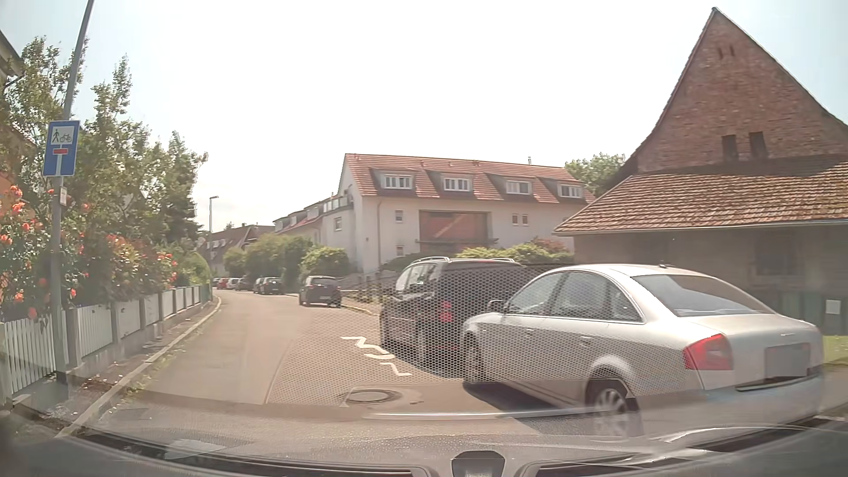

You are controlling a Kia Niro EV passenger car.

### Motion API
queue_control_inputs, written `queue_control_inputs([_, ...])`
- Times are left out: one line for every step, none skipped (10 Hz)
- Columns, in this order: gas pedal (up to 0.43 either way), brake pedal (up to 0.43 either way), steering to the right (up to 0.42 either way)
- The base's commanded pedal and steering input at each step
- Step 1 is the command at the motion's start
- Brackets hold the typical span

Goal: Follow the waypoints while adhering to traffic rules and regulations

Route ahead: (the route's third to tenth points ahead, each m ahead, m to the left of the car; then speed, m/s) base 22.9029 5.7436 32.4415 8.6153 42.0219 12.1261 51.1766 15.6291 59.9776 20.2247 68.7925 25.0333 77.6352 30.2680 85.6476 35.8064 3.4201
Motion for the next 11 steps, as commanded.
queue_control_inputs([0.260,0.000,-0.509])
queue_control_inputs([0.260,0.000,-0.440])
queue_control_inputs([0.260,0.000,-0.378])
queue_control_inputs([0.248,0.000,-0.327])
queue_control_inputs([0.240,0.000,-0.274])
queue_control_inputs([0.240,0.000,-0.231])
queue_control_inputs([0.240,0.000,-0.190])
queue_control_inputs([0.240,0.000,-0.152])
queue_control_inputs([0.228,0.000,-0.128])
queue_control_inputs([0.228,0.000,-0.106])
queue_control_inputs([0.228,0.000,-0.074])
